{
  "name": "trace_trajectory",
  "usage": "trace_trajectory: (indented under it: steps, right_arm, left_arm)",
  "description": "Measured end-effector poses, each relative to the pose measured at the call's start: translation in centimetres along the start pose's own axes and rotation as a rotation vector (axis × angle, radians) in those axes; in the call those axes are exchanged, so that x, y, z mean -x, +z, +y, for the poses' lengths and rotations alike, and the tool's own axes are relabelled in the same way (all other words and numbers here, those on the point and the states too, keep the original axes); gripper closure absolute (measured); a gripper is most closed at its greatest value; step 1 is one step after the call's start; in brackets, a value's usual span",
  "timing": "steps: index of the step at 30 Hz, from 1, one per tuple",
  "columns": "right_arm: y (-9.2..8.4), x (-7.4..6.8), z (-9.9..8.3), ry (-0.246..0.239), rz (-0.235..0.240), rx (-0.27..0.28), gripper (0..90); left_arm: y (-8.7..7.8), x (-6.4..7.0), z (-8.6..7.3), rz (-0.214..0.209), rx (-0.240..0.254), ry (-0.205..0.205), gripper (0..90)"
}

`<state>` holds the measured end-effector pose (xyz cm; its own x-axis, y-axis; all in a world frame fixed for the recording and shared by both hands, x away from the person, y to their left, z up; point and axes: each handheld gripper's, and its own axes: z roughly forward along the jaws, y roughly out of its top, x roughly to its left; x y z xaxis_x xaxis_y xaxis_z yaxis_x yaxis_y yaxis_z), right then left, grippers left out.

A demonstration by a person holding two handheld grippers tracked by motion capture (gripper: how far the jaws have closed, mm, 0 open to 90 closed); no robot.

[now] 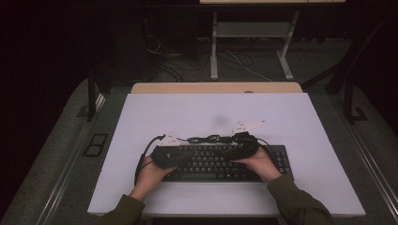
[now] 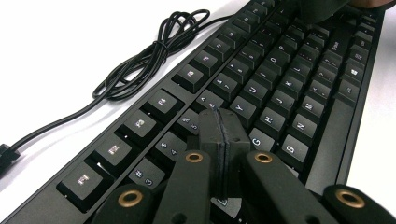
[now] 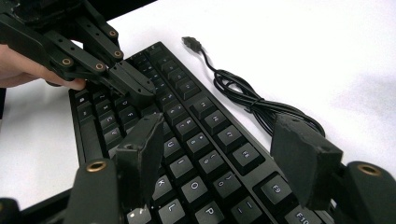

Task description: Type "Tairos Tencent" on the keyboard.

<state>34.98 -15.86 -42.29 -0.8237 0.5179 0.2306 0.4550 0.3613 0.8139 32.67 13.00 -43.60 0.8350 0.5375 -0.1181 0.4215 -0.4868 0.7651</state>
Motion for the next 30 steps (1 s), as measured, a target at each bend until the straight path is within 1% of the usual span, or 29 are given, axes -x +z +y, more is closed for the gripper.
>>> trace_trajectory:
  steps: [6, 9, 10, 11, 14, 18, 21, 23, 25, 30]
  right_arm:
    - [0.05, -0.05, -0.01, 0.004, 0.001, -0.003, 34.3]
    - [0.05, -0.06, 0.0, 0.002, 0.002, -0.004, 34.3]
    - [0.04, -0.06, 0.0, 0.002, 0.002, -0.004, 34.3]
    - [0.04, -0.06, 0.0, 0.002, 0.001, -0.004, 34.3]
    - [0.04, -0.04, 0.0, 0.001, 0.001, -0.002, 34.3]
    - [0.01, -0.04, 0.03, 0.001, 0.0, -0.002, 34.3]
    - [-0.03, -0.02, 0.04, 0.001, 0.0, 0.001, 34.3]
    - [-0.04, -0.02, 0.04, 0.001, -0.001, 0.002, 34.3]
    - [-0.05, -0.01, 0.05, 0.001, -0.001, 0.002, 34.3]
    - [-0.07, -0.02, 0.07, 0.001, 0.0, 0.002, 34.3]
  left_arm:
    - [0.02, -0.03, -0.03, -0.001, 0.001, 0.0, 89.1]
    - [0.1, -0.03, -0.08, -0.001, -0.007, -0.002, 89.1]
    - [0.15, -0.07, -0.13, 0.0, -0.012, 0.004, 89.1]
    - [0.14, -0.15, -0.17, -0.007, -0.011, -0.001, 89.1]
    - [0.16, -0.12, -0.19, -0.007, -0.004, -0.01, 89.1]
    - [0.08, -0.14, -0.12, -0.004, -0.005, -0.001, 89.1]
    - [-0.07, -0.16, -0.09, -0.005, 0.0, -0.006, 89.1]
    - [-0.17, -0.18, -0.04, 0.002, -0.007, 0.004, 89.1]
    - [-0.17, -0.19, -0.08, 0.001, -0.002, -0.005, 89.1]
    - [-0.45, -0.18, 0.03, 0.001, 0.009, -0.006, 89.0]
